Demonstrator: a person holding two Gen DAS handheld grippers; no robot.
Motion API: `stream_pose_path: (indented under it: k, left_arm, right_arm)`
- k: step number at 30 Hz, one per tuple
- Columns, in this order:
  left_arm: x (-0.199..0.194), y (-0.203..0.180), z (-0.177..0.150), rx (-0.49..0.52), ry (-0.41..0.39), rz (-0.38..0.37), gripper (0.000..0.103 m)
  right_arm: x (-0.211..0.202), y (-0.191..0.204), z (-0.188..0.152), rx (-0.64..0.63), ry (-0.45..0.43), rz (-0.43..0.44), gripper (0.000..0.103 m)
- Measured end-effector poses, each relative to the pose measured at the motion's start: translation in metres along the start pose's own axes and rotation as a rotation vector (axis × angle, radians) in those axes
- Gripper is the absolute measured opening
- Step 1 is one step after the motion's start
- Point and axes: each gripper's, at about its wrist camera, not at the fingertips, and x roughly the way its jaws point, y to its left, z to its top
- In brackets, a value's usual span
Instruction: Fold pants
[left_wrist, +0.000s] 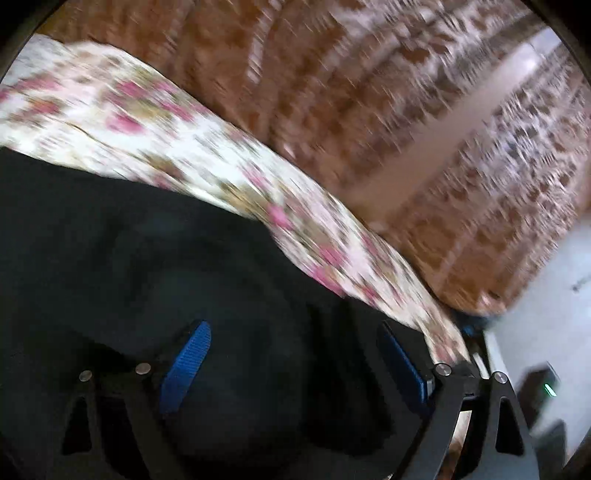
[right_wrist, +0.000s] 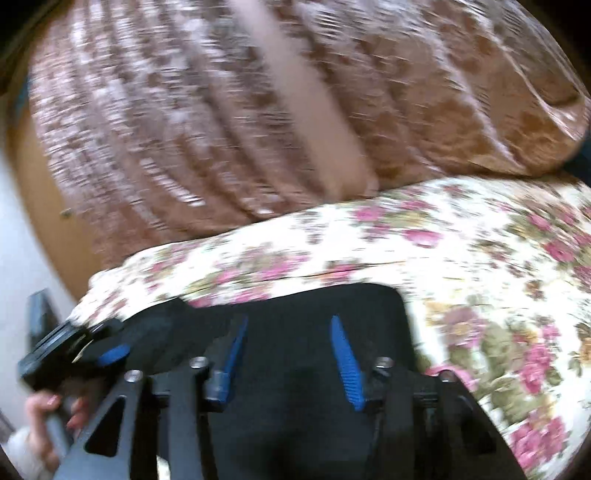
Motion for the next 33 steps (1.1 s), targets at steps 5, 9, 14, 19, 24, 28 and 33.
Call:
stream_pose_path:
  k: [5,9,14,19,24,28,33]
  left_arm:
    - [0.032,-0.027,-0.018,0.073,0.089,0.017,0.088]
    - [0.047,-0.042,-0.031,0.195,0.102,0.092,0.038]
    - [0.037,-0.056,-0.039,0.275,0.09,0.07,0.017]
    - [0.024,-0.05,-0.046,0.268,0.077,0.126,0.015]
    - [0.035,-0.031,-0.054,0.257,0.054,0.113,0.017]
    - [0.031,-0.028,-0.057,0.269,0.023,0.126,0.033]
    - [0.014,-0.018,-0.052,0.187,-0.001,0.111,0.049]
  right_arm:
    - [0.024,-0.033,-0.001,0.069,0.066,-0.076,0.024]
    - [0.035,-0.04,-0.014,0.044,0.097,-0.076,0.024]
    - [0.042,-0.051,-0.017,0.078,0.113,-0.042,0.024]
    - [0.038,-0.053,-0.017,0.101,0.106,-0.009,0.024]
    - [0.045,-0.04,-0.025,-0.013,0.1,-0.057,0.024]
    - [0.045,-0.03,-0.034,-0.114,0.059,-0.102,0.024]
    - [0.043,-0.033,-0.037,-0.1,0.035,-0.088,0.024]
